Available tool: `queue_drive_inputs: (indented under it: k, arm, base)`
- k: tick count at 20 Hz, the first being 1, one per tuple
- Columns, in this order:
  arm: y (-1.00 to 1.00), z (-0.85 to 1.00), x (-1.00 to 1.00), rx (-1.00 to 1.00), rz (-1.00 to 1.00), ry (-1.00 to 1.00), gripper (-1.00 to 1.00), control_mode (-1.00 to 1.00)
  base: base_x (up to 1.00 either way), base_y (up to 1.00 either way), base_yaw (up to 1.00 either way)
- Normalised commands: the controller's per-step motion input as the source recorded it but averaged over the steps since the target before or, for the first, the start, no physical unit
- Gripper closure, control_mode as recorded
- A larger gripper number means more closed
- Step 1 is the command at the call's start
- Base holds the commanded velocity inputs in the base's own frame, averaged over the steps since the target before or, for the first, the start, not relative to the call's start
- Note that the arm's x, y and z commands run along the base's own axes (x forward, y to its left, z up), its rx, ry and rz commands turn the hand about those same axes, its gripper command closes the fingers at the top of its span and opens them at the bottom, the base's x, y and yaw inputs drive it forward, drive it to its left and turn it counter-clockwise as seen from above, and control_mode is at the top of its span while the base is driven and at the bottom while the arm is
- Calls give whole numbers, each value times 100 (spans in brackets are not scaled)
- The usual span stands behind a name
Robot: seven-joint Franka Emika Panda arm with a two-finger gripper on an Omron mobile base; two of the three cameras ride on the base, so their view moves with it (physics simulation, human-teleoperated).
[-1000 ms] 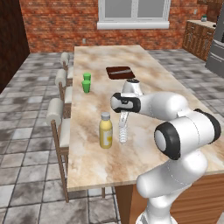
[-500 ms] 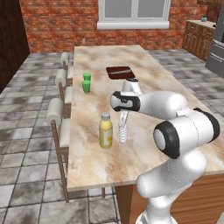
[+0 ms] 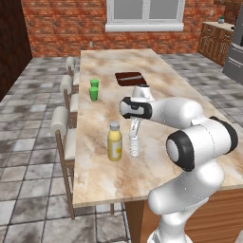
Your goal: Place the drinks on the dining counter in a tight cluster.
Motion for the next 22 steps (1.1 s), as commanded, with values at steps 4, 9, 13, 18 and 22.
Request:
queue_drive_inputs:
  k: [4,9,13,18,22]
  arm:
    - [0,0,0,0,0,0,100,-100]
    - [0,0,0,0,0,0,-100,-100]
    - [0,0,0,0,0,0,-100,-100]
    - [0,0,0,0,0,0,-100,-100]
    - [0,0,0,0,0,0,-100,-100]
  base:
    - [0,0,0]
    - [0,0,0]
    - [0,0,0]
    - [0,0,0]
    - [0,0,0]
